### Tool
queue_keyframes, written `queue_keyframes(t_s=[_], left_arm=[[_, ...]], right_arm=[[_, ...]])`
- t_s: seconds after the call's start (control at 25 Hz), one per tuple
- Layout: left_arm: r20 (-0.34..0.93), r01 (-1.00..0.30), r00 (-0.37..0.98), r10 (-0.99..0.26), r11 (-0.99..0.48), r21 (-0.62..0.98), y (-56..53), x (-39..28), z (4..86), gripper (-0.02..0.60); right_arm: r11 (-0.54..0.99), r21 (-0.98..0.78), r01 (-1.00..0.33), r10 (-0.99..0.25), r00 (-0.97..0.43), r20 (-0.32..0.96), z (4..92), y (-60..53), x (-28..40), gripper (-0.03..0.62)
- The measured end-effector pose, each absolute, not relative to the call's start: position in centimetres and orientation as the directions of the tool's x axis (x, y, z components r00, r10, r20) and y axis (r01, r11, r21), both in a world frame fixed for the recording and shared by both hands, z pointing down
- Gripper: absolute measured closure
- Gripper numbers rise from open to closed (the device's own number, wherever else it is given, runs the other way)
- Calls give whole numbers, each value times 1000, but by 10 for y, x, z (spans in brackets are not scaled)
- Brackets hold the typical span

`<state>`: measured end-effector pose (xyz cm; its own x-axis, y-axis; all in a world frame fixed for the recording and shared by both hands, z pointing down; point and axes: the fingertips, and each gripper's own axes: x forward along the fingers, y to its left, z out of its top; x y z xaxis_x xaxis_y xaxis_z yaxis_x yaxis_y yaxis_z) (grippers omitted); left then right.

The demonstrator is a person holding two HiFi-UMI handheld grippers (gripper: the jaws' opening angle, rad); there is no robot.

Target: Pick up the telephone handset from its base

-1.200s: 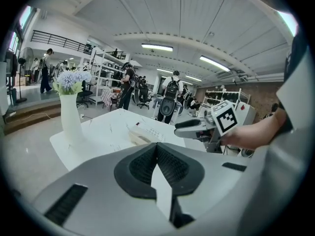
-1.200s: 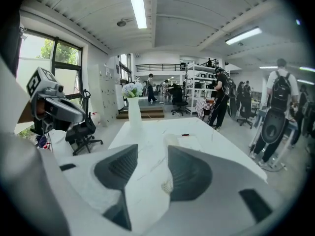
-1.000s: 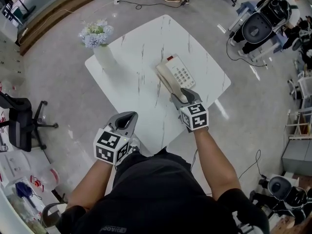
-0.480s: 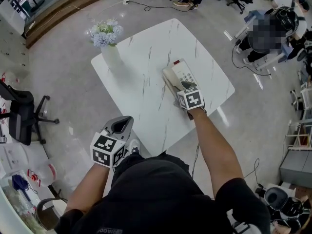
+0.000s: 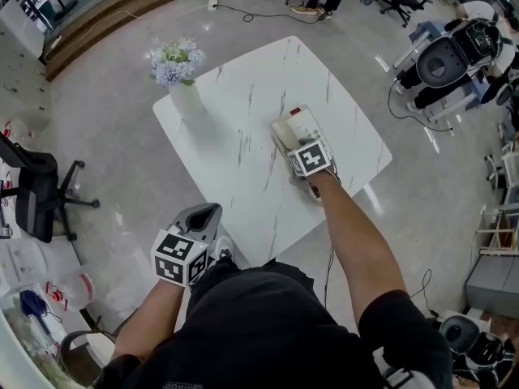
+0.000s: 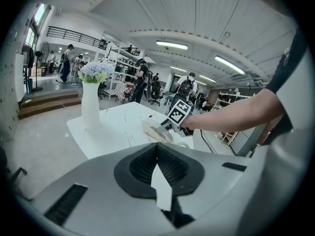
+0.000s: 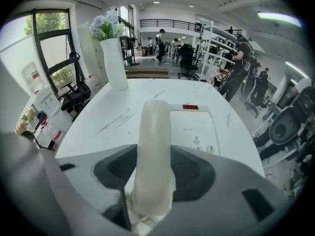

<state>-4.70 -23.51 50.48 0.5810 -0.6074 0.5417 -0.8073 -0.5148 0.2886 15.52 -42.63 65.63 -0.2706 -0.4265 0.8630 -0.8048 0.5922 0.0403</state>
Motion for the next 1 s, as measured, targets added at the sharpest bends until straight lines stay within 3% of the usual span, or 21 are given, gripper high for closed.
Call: queue_keyframes(t_s=[0.32, 0.68, 1.0], left_arm=[[548, -821, 565, -617, -485, 301, -236, -51, 511, 580], [550, -833, 550, -628, -460, 308, -234, -58, 516, 580], [531, -816, 576, -621, -479, 324, -238, -53, 510, 580]], right_arm=[[597, -7, -802, -338, -259, 905, 671, -432, 153, 388], [597, 28, -801, -380, -252, 890, 677, -432, 152, 375], [570, -1, -821, -344, -240, 908, 674, -435, 153, 382]])
